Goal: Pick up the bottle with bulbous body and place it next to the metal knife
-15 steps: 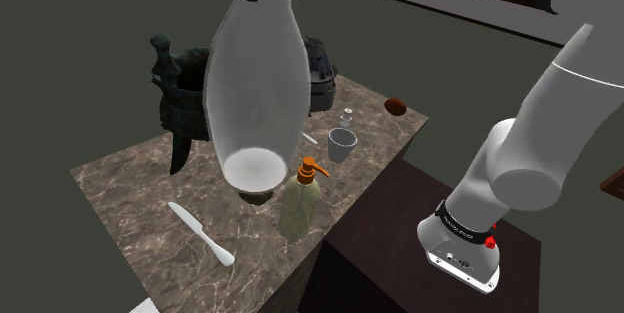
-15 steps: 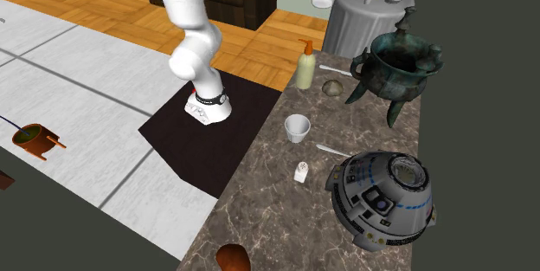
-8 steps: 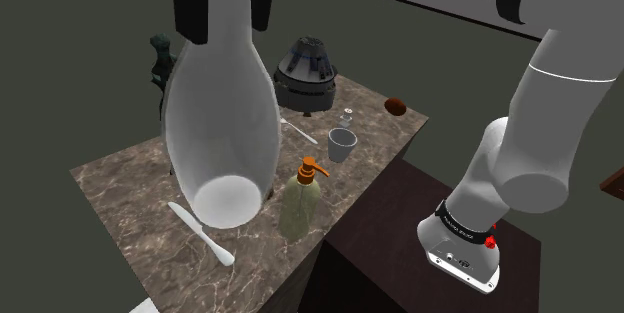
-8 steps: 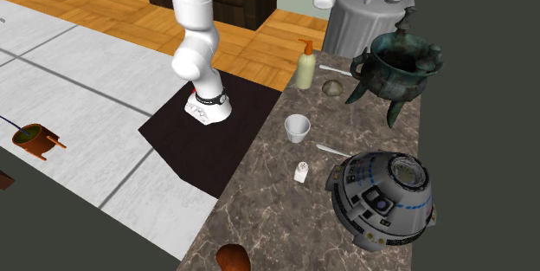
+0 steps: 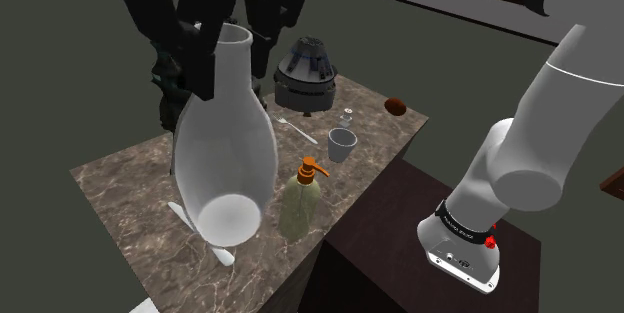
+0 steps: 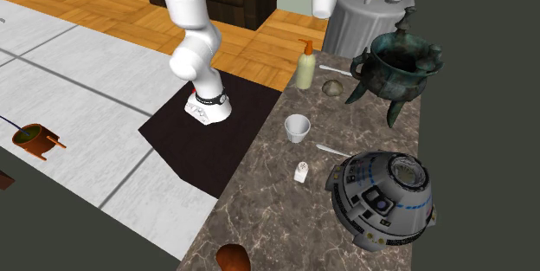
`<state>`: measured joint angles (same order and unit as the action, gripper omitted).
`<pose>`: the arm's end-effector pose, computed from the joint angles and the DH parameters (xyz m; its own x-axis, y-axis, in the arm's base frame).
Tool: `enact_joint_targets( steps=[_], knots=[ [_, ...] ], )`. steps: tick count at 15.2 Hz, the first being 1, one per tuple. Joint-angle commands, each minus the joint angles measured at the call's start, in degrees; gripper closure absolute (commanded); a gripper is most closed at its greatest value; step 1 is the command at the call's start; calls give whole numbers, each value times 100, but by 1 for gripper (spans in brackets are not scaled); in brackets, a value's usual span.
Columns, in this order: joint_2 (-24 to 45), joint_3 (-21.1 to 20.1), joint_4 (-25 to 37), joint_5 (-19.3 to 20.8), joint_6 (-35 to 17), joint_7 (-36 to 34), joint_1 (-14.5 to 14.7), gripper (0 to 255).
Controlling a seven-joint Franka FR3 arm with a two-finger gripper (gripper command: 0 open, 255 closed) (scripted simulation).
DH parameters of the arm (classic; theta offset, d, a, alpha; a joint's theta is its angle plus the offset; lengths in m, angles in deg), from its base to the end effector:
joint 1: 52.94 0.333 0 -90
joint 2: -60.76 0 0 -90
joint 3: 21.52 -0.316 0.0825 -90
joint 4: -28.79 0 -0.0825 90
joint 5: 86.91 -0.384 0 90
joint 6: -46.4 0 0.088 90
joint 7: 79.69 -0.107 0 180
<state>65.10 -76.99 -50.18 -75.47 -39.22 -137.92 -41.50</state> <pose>0.2607 0.4961 0.6838 0.9804 0.1242 0.1531 0.1244 -0.9922 0.0085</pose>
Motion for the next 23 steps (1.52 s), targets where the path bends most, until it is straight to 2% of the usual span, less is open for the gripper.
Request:
enact_joint_targets(
  steps=[1,11,23],
  knots=[
    [-118,25,-259,-108,-205,36,-68,255],
    [-573,159,-1387,-499,-1099,200,-245,255],
    [-759,214,-2447,-638,-2055,207,-273,255]
  ],
)
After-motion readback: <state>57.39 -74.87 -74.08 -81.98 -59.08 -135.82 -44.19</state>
